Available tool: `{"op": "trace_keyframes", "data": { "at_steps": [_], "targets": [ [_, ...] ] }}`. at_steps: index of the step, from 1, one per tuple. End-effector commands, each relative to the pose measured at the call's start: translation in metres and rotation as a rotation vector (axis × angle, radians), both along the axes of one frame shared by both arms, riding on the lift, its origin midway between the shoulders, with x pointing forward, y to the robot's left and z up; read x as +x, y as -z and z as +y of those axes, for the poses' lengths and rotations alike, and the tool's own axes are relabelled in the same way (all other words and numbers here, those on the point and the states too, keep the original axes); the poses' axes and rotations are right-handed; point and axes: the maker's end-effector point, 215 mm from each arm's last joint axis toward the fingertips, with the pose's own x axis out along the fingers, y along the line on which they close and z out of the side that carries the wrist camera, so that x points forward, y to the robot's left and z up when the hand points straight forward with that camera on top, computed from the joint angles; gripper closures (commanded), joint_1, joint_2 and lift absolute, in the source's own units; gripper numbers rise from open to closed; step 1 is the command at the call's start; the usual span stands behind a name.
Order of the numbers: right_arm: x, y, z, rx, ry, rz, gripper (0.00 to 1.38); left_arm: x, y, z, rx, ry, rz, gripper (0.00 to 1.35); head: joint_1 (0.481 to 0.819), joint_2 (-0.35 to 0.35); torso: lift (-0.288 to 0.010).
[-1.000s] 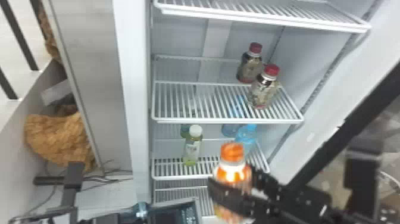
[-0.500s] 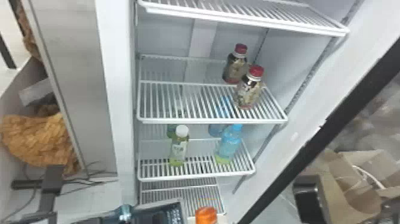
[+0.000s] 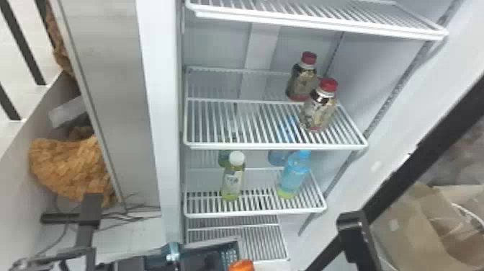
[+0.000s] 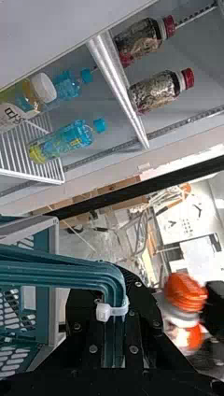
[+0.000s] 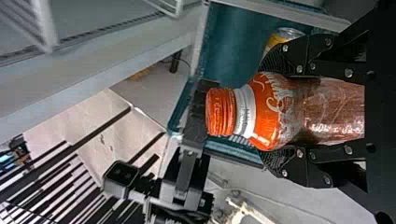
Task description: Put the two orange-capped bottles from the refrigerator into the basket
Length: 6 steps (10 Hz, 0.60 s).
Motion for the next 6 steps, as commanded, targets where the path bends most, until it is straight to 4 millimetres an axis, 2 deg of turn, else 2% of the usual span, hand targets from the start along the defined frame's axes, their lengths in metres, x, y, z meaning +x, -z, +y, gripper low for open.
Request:
{"op": "trace_keyframes", "data": {
  "at_steps": [1,4,6],
  "targets": [
    [0.005,0.021,-0.003,0.003,-0.001,0.053,0.96,0.0,-0.002,-0.002,-0.003,0.005,-0.003,1.21,0.695,-0.204,-0.04],
    [0.022,0.058,0.016,0.055,-0.06,0.131,0.96,0.003,-0.006,-0.005,-0.01,0.01,-0.015,1.21,0.695,-0.198,-0.04],
    [0.037,0.069,0.031,0.082,-0.093,0.129,0.96,0.002,-0.007,-0.009,-0.018,0.018,-0.012,1.21,0.695,-0.164,-0.04]
  ]
}}
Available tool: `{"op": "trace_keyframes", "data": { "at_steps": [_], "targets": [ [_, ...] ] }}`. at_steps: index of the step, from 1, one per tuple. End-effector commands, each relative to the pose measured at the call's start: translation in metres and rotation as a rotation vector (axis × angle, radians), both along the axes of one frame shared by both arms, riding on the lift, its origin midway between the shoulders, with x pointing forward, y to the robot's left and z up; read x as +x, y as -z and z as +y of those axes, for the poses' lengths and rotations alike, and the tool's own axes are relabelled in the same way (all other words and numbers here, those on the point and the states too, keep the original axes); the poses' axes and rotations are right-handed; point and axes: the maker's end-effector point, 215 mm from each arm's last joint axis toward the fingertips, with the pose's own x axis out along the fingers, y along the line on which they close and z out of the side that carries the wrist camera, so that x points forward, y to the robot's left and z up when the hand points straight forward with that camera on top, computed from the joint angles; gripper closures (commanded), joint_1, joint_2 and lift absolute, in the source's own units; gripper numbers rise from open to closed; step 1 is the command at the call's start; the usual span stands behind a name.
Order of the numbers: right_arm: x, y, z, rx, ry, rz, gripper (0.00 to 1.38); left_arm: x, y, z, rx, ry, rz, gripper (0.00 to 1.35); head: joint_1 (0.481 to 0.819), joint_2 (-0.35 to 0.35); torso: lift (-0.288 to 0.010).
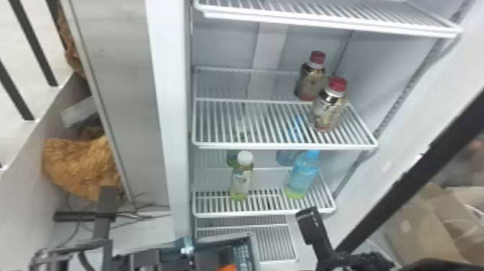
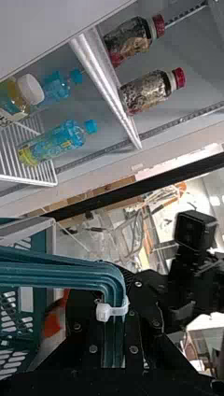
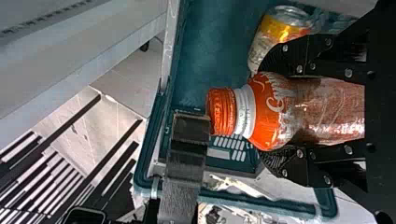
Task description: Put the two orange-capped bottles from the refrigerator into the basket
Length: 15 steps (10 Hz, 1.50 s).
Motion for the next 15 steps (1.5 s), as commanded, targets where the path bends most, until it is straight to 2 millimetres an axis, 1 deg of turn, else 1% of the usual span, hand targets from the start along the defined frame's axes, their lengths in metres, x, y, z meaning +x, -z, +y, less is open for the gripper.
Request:
{"op": "trace_keyframes", "data": {
  "at_steps": [1,2,3,4,5,7,8,9,10,11,13,14,15],
  "targets": [
    [0.011,0.007,0.008,0.021,-0.013,0.0,0.96,0.0,0.001,-0.001,-0.001,0.003,0.002,1.21,0.695,-0.156,-0.04],
    [0.011,0.007,0.009,0.023,-0.015,-0.001,0.76,0.001,0.0,-0.002,-0.002,0.003,-0.001,1.21,0.695,-0.142,-0.04],
    [0.012,0.004,0.008,0.022,-0.016,-0.016,0.39,0.0,0.001,0.0,0.0,0.001,0.001,1.21,0.695,-0.132,-0.04],
    [0.011,-0.002,0.008,0.018,-0.018,-0.035,0.11,0.001,0.0,-0.001,-0.002,0.001,0.001,1.21,0.695,-0.128,-0.04],
    [0.009,-0.004,0.006,0.005,-0.017,-0.035,0.06,0.0,0.001,0.0,0.0,0.001,0.001,1.21,0.695,-0.127,-0.04],
    [0.007,-0.007,-0.004,-0.015,-0.002,-0.037,0.08,0.001,0.001,0.0,0.002,0.001,0.001,1.21,0.695,-0.136,-0.04],
    [0.008,-0.006,-0.011,-0.034,0.012,-0.038,0.08,0.0,0.002,0.0,0.0,0.001,0.003,1.21,0.695,-0.145,-0.04],
    [0.011,-0.017,-0.022,-0.063,0.031,-0.078,0.08,0.0,0.002,0.0,0.0,0.001,0.003,1.21,0.695,-0.151,-0.04],
    [0.017,-0.031,-0.034,-0.094,0.06,-0.133,0.08,0.0,0.003,0.001,0.003,-0.002,0.005,1.21,0.695,-0.17,-0.04],
    [0.02,-0.042,-0.044,-0.117,0.087,-0.166,0.08,0.0,0.004,0.001,0.003,-0.004,0.007,1.21,0.695,-0.192,-0.04],
    [0.021,-0.073,-0.078,-0.225,0.174,-0.25,0.08,0.0,0.004,0.002,0.002,-0.005,0.009,1.21,0.695,-0.243,-0.04],
    [0.023,-0.08,-0.089,-0.251,0.204,-0.279,0.09,-0.001,0.005,0.002,0.004,-0.005,0.011,1.21,0.695,-0.261,-0.04],
    [0.032,-0.087,-0.096,-0.258,0.23,-0.344,0.1,-0.001,0.005,0.003,0.005,-0.007,0.011,1.21,0.695,-0.292,-0.04]
  ]
}}
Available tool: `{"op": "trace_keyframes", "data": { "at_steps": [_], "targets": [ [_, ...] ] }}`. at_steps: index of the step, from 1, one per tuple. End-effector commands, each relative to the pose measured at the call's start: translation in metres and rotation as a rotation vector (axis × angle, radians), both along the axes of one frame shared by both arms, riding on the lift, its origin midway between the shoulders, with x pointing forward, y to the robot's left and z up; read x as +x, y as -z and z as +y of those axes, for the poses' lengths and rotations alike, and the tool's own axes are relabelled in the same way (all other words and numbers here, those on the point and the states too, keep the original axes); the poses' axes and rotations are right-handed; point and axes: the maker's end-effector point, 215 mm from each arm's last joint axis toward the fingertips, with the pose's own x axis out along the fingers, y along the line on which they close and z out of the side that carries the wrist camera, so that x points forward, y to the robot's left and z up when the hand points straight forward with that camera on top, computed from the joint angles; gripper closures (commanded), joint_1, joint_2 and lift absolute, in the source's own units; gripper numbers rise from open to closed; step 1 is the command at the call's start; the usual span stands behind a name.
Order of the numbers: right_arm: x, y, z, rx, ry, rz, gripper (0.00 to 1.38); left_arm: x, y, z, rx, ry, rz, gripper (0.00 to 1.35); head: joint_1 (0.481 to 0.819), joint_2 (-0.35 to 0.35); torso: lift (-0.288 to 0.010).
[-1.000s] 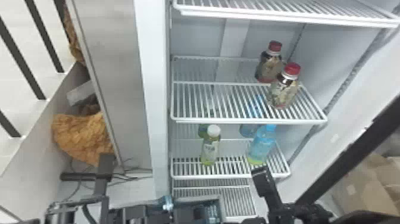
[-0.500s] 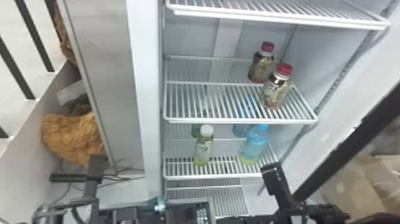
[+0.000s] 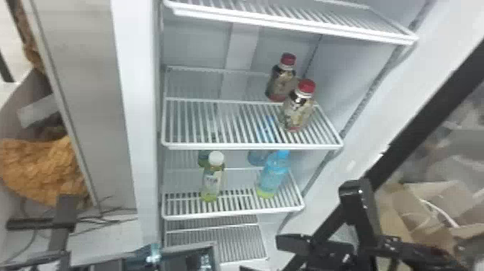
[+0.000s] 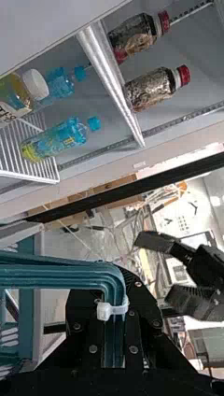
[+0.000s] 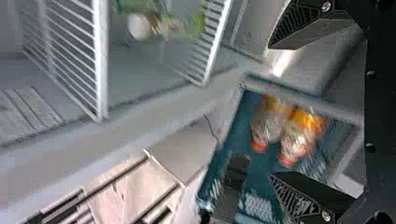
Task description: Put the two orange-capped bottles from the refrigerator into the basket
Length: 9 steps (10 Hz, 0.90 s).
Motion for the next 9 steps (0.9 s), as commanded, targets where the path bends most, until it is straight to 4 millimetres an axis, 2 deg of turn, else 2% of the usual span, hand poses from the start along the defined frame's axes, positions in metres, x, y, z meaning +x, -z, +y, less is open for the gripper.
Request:
{"op": "trace_keyframes", "data": {
  "at_steps": [1,4,5,6,7,8,9],
  "targets": [
    [0.014,-0.011,-0.004,0.008,0.025,-0.108,0.1,-0.001,0.001,0.001,-0.001,-0.001,0.003,1.21,0.695,-0.317,-0.04],
    [0.08,-0.027,-0.029,0.046,0.137,-0.415,0.1,-0.001,0.002,0.003,-0.001,-0.006,0.006,1.21,0.695,-0.323,-0.04],
    [0.096,-0.029,-0.036,0.06,0.164,-0.49,0.1,-0.001,0.002,0.003,-0.001,-0.006,0.006,1.21,0.695,-0.321,-0.04],
    [0.111,-0.022,-0.044,0.092,0.206,-0.566,0.1,-0.001,0.003,0.003,0.003,-0.007,0.006,1.21,0.695,-0.325,-0.04],
    [0.118,-0.008,-0.055,0.095,0.248,-0.596,0.1,0.0,0.003,0.003,0.004,-0.01,0.005,1.21,0.695,-0.328,-0.04],
    [0.121,-0.004,-0.059,0.091,0.274,-0.614,0.09,0.0,0.003,0.002,0.0,-0.009,0.006,1.21,0.695,-0.331,-0.04],
    [0.123,-0.017,-0.063,0.064,0.297,-0.678,0.09,0.0,0.001,0.002,-0.005,-0.01,0.005,1.21,0.695,-0.341,-0.04]
  ]
}}
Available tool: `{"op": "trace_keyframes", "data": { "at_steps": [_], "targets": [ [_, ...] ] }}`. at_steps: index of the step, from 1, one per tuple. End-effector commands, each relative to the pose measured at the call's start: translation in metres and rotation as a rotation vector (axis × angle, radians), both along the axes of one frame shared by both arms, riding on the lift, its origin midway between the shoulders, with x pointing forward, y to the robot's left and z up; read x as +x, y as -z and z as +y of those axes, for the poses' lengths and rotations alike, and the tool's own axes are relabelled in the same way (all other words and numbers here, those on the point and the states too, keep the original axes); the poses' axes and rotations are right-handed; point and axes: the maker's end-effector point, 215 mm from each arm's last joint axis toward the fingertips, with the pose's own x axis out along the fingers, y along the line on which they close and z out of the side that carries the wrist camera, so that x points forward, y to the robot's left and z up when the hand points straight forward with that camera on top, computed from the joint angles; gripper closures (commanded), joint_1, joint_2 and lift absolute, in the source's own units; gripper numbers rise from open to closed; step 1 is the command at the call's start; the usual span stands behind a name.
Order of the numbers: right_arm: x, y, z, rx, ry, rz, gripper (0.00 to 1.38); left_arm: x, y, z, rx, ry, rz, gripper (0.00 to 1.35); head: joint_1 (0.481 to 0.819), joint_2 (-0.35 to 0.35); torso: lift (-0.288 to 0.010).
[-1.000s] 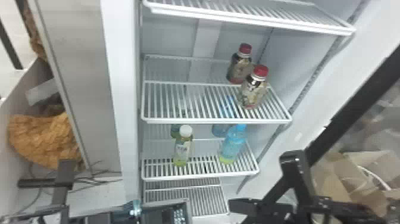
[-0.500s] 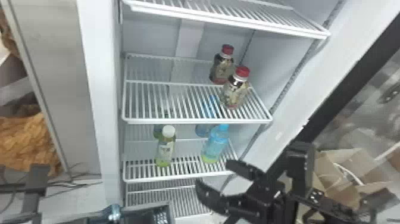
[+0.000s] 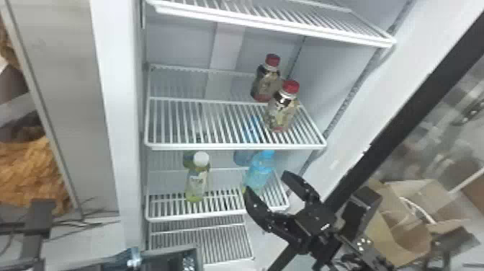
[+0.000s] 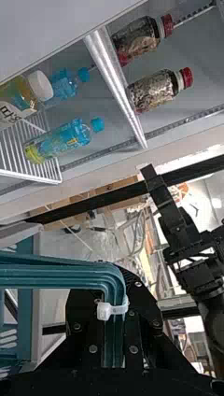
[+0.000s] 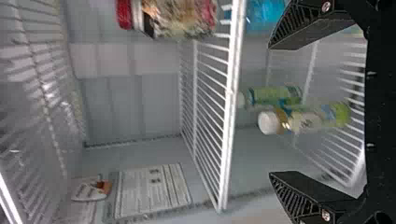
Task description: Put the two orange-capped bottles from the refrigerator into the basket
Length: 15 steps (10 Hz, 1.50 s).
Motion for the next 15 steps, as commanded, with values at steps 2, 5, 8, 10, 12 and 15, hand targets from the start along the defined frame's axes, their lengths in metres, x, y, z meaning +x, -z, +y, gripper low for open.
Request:
{"op": "trace_keyframes", "data": {
  "at_steps": [2,5,8,10,12,15],
  "targets": [
    [-0.001,-0.026,-0.016,-0.043,0.109,-0.133,0.09,-0.001,-0.001,-0.002,-0.002,0.005,-0.001,1.21,0.695,-0.35,-0.04],
    [-0.012,-0.054,-0.02,0.013,0.253,-0.258,0.1,-0.001,0.002,-0.002,-0.001,0.006,0.006,1.21,0.695,-0.35,-0.04],
    [-0.011,-0.055,-0.004,0.125,0.254,-0.243,0.1,-0.001,0.001,-0.003,-0.003,0.008,0.007,1.21,0.695,-0.35,-0.04],
    [-0.014,-0.054,-0.005,0.135,0.264,-0.228,0.1,-0.002,0.002,-0.003,-0.005,0.008,0.009,1.21,0.695,-0.35,-0.04],
    [-0.014,-0.05,-0.004,0.132,0.263,-0.216,0.1,-0.001,0.001,-0.003,-0.005,0.008,0.007,1.21,0.695,-0.35,-0.04],
    [-0.013,-0.047,-0.004,0.13,0.261,-0.204,0.1,-0.001,0.001,-0.003,-0.005,0.008,0.007,1.21,0.695,-0.35,-0.04]
  ]
}}
